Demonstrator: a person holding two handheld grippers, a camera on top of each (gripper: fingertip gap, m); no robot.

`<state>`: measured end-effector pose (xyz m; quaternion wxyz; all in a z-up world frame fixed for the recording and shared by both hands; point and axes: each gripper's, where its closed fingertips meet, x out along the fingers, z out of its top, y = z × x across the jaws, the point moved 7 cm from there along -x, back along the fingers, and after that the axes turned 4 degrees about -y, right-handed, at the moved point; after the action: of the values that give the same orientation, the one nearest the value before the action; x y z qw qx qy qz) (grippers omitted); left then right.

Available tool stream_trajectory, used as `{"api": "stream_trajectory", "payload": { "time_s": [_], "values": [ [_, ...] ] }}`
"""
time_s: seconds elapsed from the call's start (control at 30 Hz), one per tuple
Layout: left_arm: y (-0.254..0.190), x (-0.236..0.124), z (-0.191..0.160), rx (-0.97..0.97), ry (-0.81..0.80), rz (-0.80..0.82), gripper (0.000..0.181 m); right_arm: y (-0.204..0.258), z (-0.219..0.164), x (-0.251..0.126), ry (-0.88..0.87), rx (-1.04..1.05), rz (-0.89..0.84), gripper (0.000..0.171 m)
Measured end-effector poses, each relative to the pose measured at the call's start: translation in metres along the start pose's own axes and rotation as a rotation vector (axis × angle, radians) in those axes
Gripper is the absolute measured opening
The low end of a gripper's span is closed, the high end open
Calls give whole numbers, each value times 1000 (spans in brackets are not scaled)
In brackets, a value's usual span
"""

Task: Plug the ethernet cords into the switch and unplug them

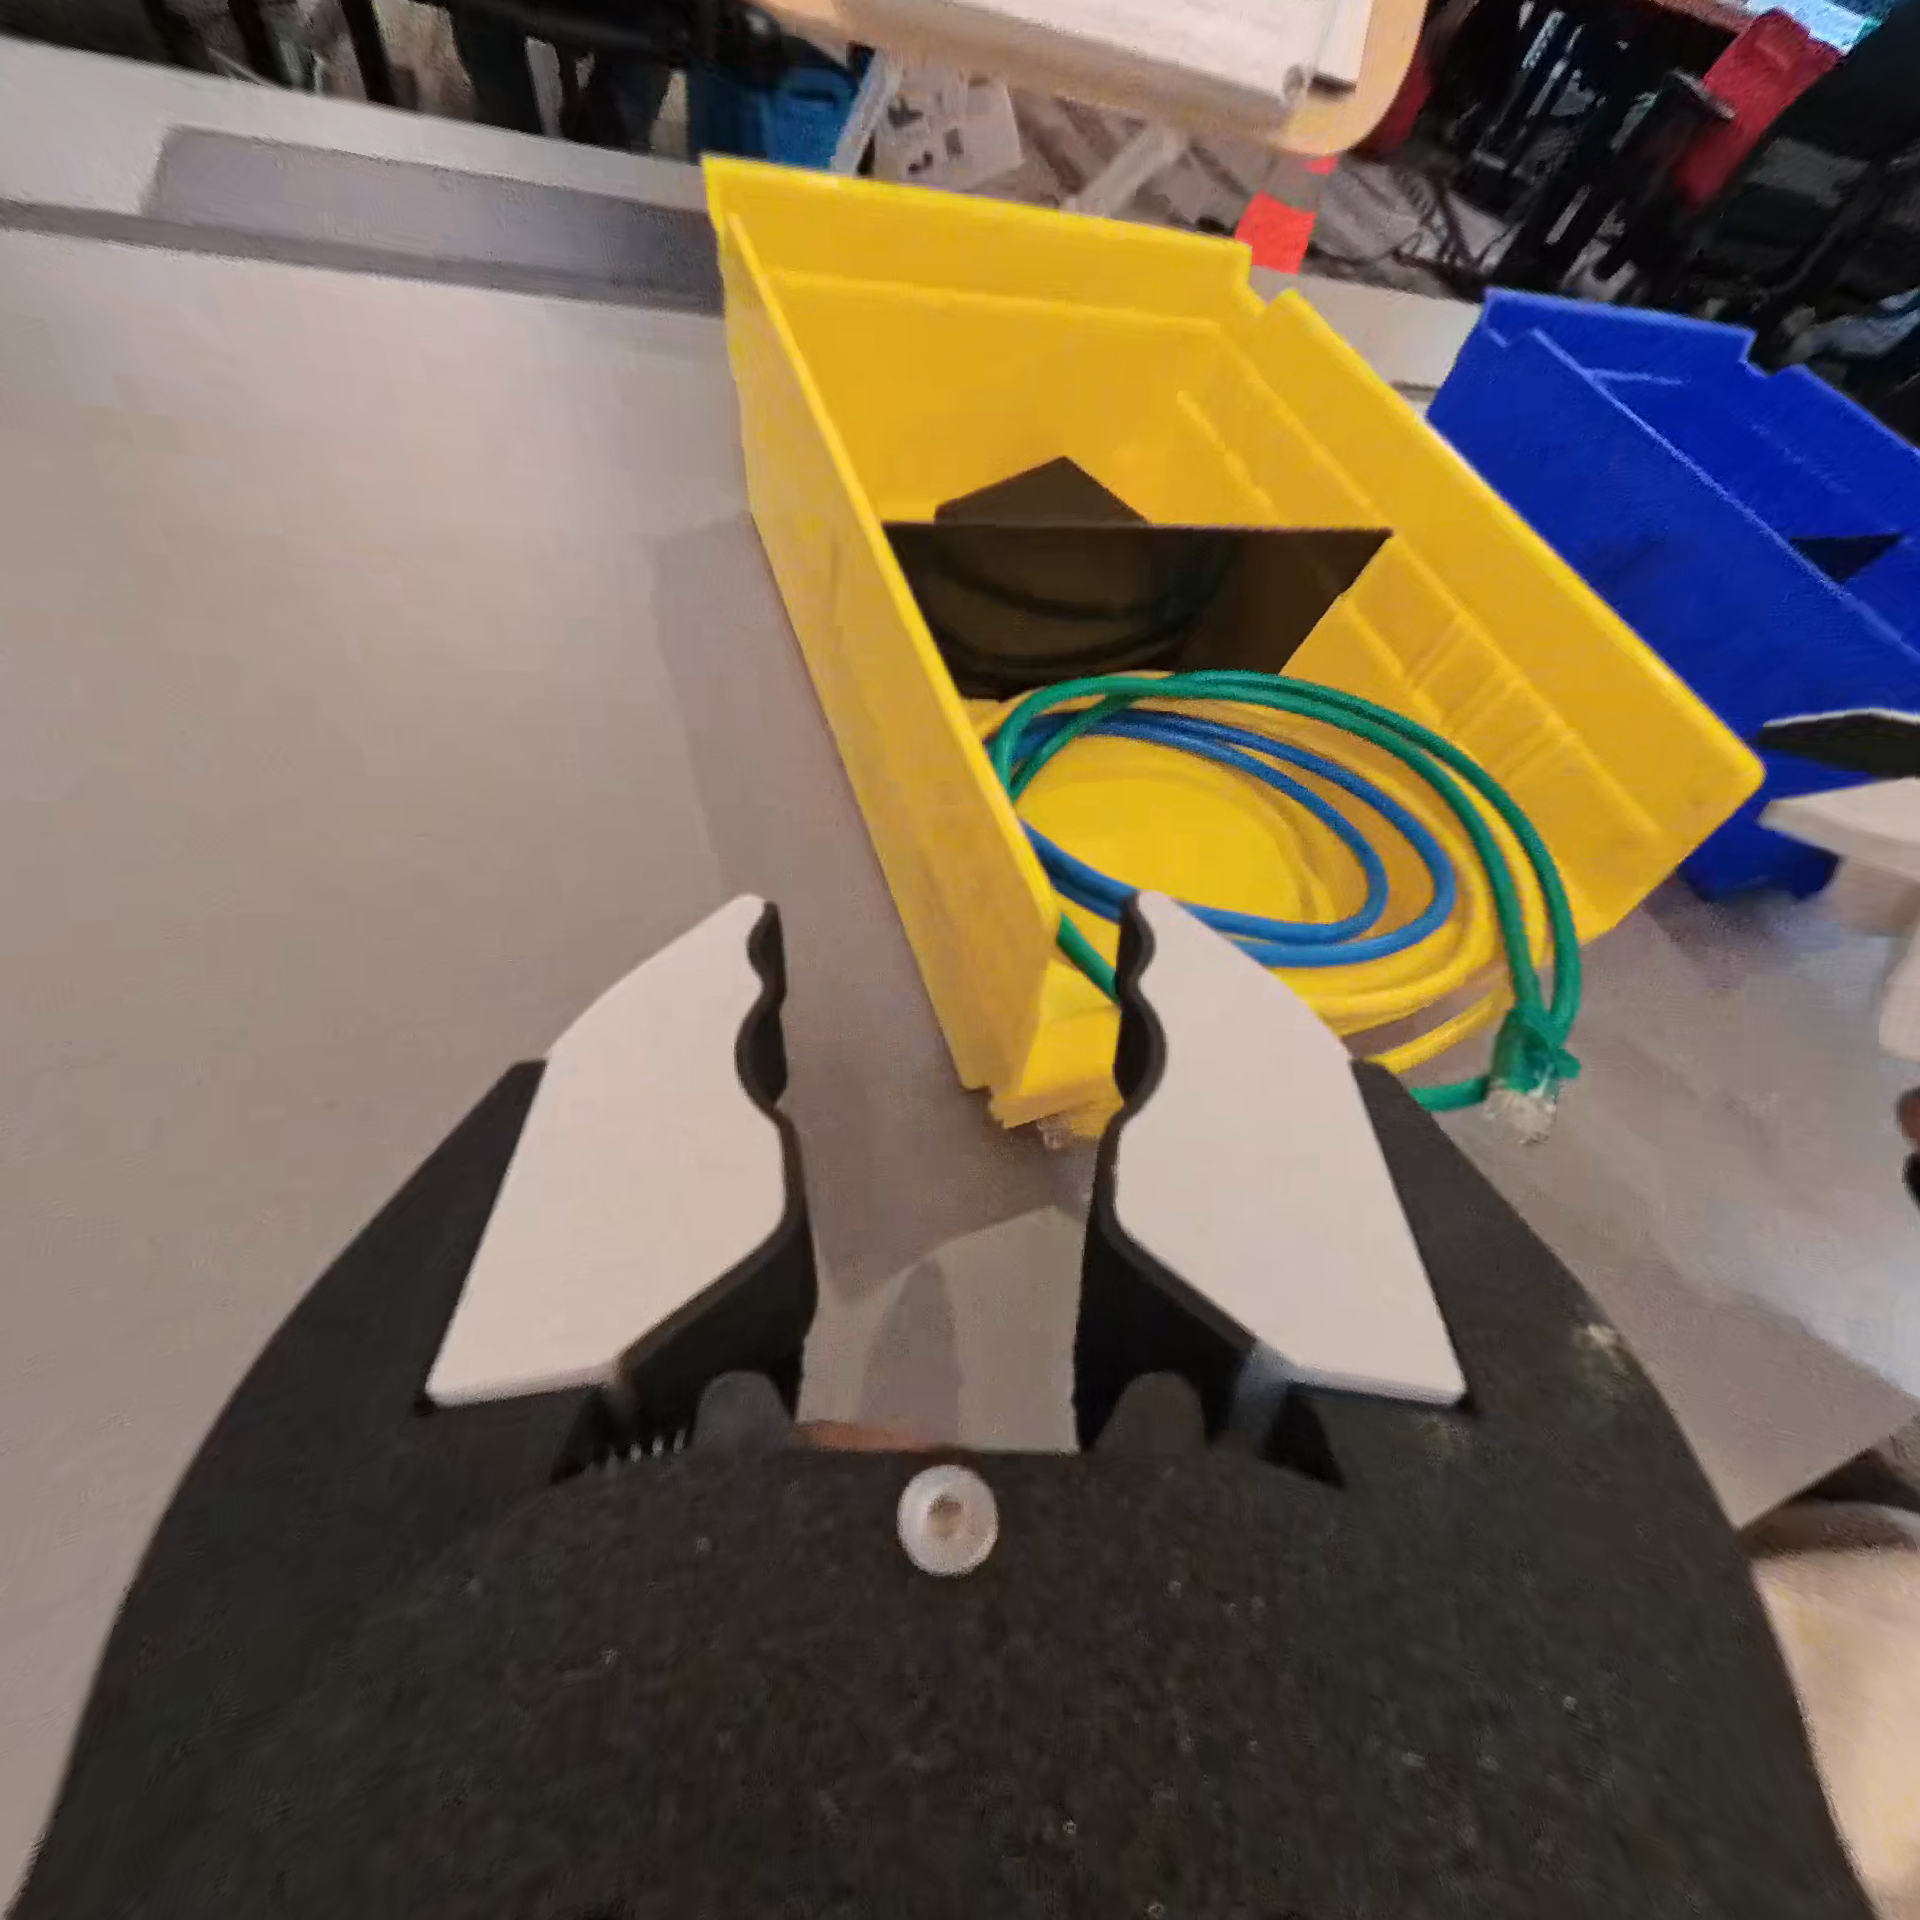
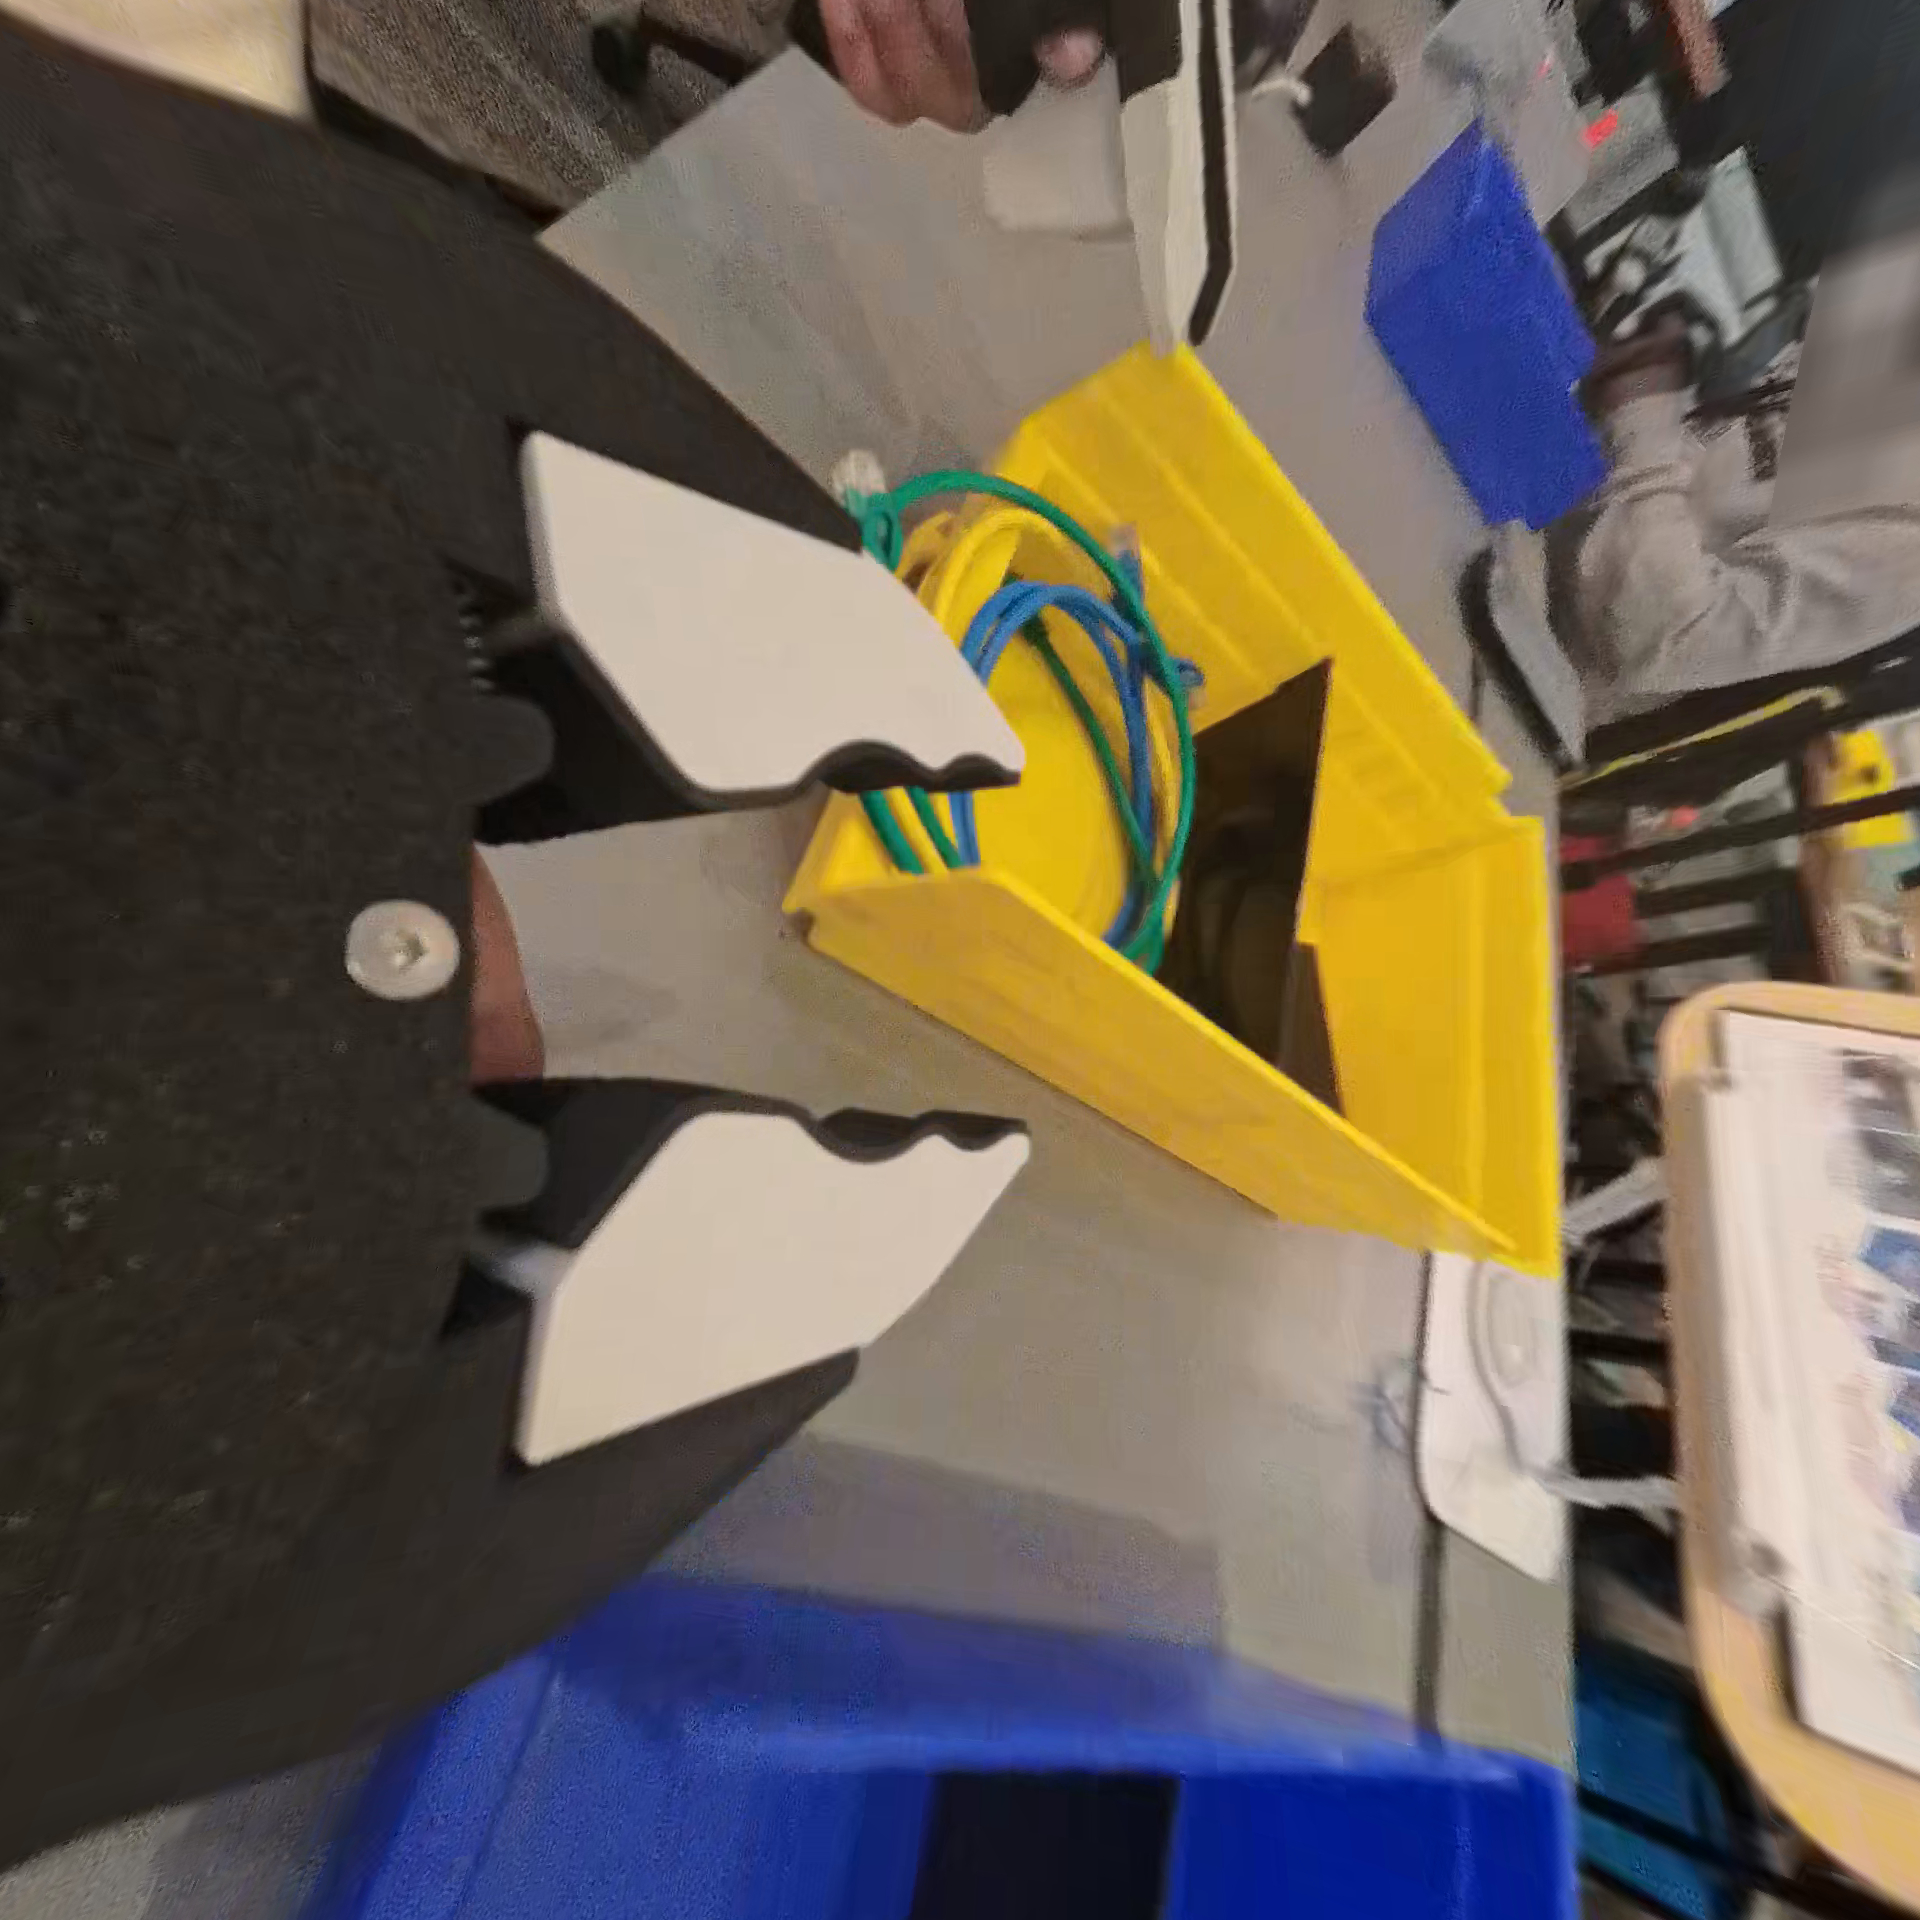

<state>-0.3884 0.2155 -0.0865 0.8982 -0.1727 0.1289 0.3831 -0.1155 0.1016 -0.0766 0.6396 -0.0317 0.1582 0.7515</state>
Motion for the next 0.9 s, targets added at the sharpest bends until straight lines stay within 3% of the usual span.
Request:
{"api": "stream_trajectory", "payload": {
  "time_s": [0.1, 0.2, 0.23, 0.43, 0.53, 0.63, 0.9],
  "values": [
    [2, 20, -26, 50, 126, -42, 50, 25, -31, 36, 86, -17, -88, 53],
    [-5, 31, -29, 158, 155, -22, 26, 26, -32, 49, 40, 0, -195, 26],
    [-6, 33, -27, 183, 142, -6, 13, 22, -32, 49, 40, -10, -259, 8],
    [7, 40, -11, 275, 95, 127, 4, 41, -25, 59, -6, -204, -383, 7],
    [34, 23, 8, 160, 40, 146, 3, 67, -9, 73, -45, -155, -365, 7],
    [73, 2, 21, 148, -5, 213, 3, 99, 1, 104, -57, -86, -325, 7],
    [192, -37, 30, 133, -66, 407, 1, 198, -2, 203, -21, -187, -265, 7]
  ]
}}
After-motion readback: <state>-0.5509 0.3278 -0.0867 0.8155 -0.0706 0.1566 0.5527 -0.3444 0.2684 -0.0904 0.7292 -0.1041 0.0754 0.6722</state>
